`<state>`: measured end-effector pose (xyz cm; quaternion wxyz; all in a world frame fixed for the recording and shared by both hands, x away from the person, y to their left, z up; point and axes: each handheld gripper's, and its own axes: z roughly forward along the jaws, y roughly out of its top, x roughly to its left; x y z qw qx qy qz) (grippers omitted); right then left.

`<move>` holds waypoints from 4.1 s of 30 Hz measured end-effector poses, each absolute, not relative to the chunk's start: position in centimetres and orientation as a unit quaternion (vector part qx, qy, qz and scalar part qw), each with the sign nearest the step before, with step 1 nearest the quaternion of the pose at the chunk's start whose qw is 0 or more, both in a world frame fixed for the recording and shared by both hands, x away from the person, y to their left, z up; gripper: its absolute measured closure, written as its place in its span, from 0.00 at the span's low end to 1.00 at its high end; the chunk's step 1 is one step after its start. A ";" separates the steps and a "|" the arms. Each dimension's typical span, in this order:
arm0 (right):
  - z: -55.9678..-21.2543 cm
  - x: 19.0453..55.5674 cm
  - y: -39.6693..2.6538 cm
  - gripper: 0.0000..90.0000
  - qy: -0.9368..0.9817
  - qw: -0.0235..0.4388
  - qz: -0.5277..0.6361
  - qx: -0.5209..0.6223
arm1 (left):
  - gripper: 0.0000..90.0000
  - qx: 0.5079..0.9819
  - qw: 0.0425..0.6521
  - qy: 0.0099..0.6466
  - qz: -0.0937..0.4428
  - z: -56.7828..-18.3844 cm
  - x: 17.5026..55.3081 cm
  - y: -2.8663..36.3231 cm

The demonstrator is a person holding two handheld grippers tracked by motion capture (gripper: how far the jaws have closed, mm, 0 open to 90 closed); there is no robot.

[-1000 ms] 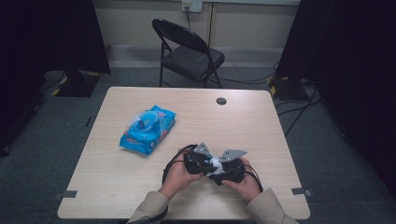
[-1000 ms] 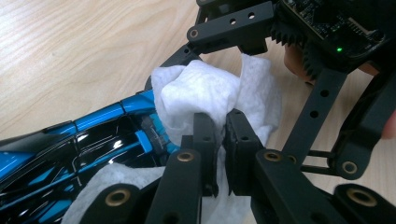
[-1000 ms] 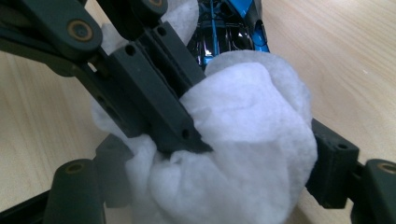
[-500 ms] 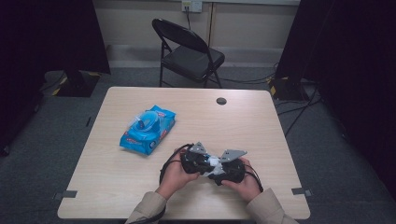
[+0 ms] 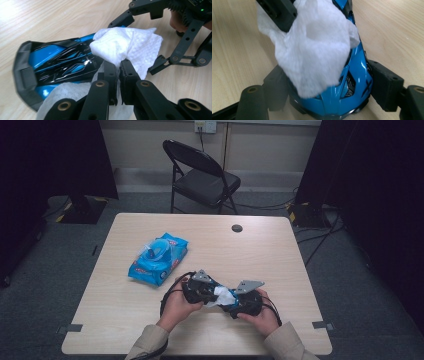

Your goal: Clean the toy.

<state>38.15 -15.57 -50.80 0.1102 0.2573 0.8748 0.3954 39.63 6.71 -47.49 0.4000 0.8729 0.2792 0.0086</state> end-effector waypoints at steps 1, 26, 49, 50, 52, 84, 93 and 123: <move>-50.8 38.2 -15.6 0.29 0.875 0.110 0.395 0.257 | 0.95 0.873 0.399 0.281 0.009 -47.5 39.7 6.9; -50.8 38.1 -15.6 0.29 0.875 0.110 0.395 0.258 | 0.95 0.863 0.384 0.328 0.028 -47.1 40.6 10.6; -50.8 38.1 -15.6 0.29 0.875 0.110 0.395 0.257 | 0.94 0.847 0.423 0.319 0.040 -44.8 40.2 10.6; -50.8 38.1 -15.6 0.29 0.875 0.110 0.395 0.257 | 0.94 0.847 0.425 0.316 0.038 -44.8 40.2 10.3; -50.8 38.1 -15.6 0.29 0.875 0.110 0.395 0.257 | 0.94 0.847 0.430 0.311 0.035 -44.8 40.2 9.4; -50.8 38.1 -15.6 0.29 0.875 0.110 0.395 0.257 | 0.68 0.854 0.443 0.270 0.038 -46.4 39.8 4.3; -50.8 38.1 -15.6 0.29 0.875 0.110 0.395 0.257 | 0.75 0.867 0.425 0.255 0.052 -46.9 39.6 3.3; -50.8 38.2 -15.6 0.29 0.875 0.110 0.395 0.256 | 0.95 0.855 0.443 0.269 0.012 -47.6 40.2 4.0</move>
